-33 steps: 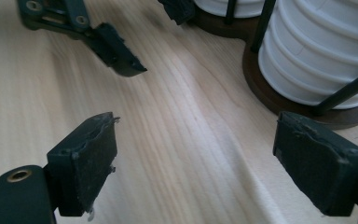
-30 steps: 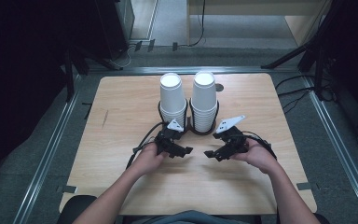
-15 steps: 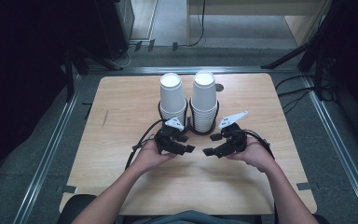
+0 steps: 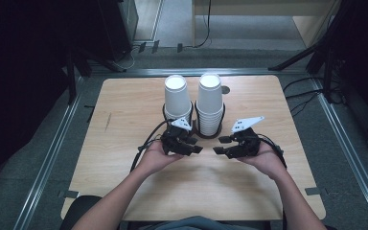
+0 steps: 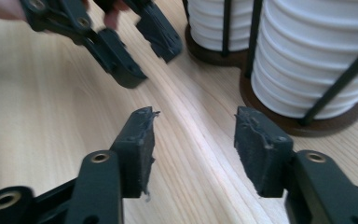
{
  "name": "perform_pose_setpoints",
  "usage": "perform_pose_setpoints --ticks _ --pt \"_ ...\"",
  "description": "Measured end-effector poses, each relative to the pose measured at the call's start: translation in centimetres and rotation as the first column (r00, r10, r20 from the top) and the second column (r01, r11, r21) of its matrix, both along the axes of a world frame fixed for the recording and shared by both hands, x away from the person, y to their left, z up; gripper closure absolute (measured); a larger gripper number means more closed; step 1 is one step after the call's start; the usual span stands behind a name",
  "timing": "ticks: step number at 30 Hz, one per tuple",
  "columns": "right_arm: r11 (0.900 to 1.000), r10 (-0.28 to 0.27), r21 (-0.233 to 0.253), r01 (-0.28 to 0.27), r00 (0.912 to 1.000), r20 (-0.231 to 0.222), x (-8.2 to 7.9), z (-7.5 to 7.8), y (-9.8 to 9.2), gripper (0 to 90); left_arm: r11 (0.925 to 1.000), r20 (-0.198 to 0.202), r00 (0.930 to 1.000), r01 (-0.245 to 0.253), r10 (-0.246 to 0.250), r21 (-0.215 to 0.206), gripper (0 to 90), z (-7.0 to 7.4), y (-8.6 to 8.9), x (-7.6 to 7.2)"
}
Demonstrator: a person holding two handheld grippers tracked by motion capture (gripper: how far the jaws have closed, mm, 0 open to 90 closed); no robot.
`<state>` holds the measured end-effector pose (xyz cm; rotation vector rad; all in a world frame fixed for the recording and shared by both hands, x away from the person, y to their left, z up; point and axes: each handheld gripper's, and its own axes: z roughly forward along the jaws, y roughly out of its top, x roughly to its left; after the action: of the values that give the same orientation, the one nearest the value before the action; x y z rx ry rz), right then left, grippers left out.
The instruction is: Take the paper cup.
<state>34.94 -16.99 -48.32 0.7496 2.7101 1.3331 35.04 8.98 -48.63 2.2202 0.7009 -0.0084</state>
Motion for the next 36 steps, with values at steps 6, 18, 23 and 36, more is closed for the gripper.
perform_pose_setpoints --ticks 6,18,23,36 --pt "1.0 -0.004 0.022 0.006 0.9942 -0.107 0.6 0.7 0.2 35.9 0.9981 -0.038 0.9991 -0.019 0.016 -0.059 58.5 0.3 0.7 0.5" --pt "1.0 -0.019 -0.012 0.019 0.9988 -0.046 1.1 2.2 -0.1 42.2 0.9996 0.025 0.9994 -0.025 0.025 -0.011 69.9 2.0 0.4 0.6" --pt "0.999 -0.054 -0.006 0.054 0.9979 -0.035 1.4 3.2 -0.6 42.4 0.9994 0.05 0.9983 -0.03 0.031 -0.02 74.2 3.3 -0.1 0.9" --pt "0.997 -0.061 -0.043 0.061 0.9981 -0.005 2.8 5.9 -0.9 41.8 0.9982 0.078 0.9954 -0.057 0.056 0.019 85.0 5.2 -2.2 2.1"
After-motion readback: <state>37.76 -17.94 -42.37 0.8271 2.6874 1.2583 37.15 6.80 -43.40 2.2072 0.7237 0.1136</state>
